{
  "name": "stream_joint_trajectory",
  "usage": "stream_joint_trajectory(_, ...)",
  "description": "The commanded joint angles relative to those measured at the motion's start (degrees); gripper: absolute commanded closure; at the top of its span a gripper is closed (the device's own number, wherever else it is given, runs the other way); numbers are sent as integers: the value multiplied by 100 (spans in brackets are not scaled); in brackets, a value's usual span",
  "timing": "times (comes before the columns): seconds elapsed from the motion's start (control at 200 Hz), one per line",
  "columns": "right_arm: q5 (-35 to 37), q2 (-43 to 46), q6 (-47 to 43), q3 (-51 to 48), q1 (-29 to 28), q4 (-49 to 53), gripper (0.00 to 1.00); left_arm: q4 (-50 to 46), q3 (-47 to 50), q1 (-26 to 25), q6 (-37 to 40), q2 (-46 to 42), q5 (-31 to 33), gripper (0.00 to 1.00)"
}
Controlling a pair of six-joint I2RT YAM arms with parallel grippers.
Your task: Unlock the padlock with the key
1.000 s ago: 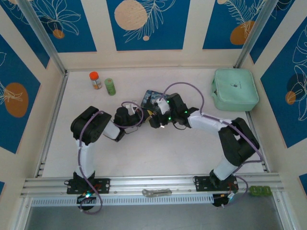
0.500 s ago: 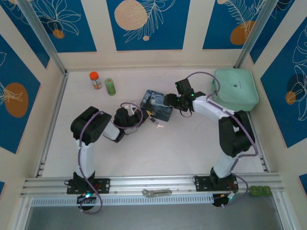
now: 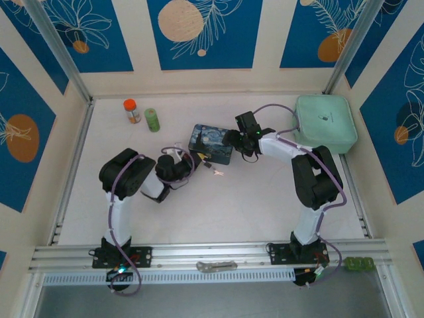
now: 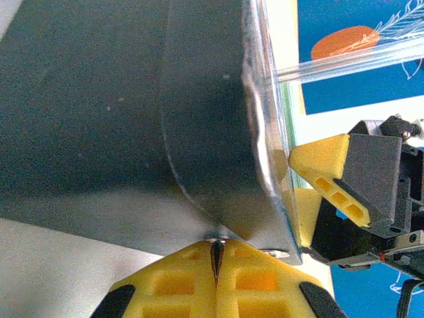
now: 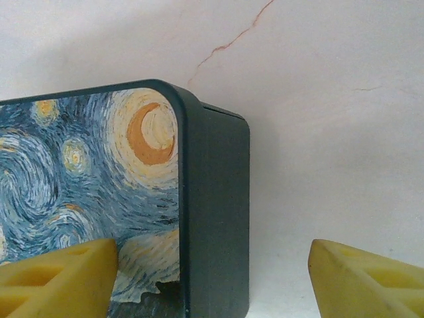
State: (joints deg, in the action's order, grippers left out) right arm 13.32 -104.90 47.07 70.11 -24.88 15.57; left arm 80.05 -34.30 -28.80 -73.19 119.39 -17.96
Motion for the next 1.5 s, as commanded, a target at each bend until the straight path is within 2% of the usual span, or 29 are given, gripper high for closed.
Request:
stream_joint_trajectory(0.0,405,-187,255,-278,1,271,25,63,348,5,29,-154,553,100)
stream_joint_trajectory(0.45,541,-170,212,-300,-77,284,27,63,746,48,-45,-433,1385,100)
stream_joint_trajectory(0.605,602,-180,255,-287,-174,272,27,63,759,-140,173,-788,1977,100)
stream_joint_trajectory(0.745,612,-214,248,-245,-201,279,27,63,850,-259,-288,-693,2584,100)
stream_joint_trajectory(0.965,663,-223,240,-217,-253,280,28,63,1083,-528,-578,-857,3534,100)
stream_joint_trajectory(1.34,747,-250,172,-87,-315,330,28,63,1303,-618,-1095,-839,4181,100)
stream_joint_trajectory(1.495,705,-153,67,-73,-340,239,28,63,1125,-603,-1020,-685,3817,100)
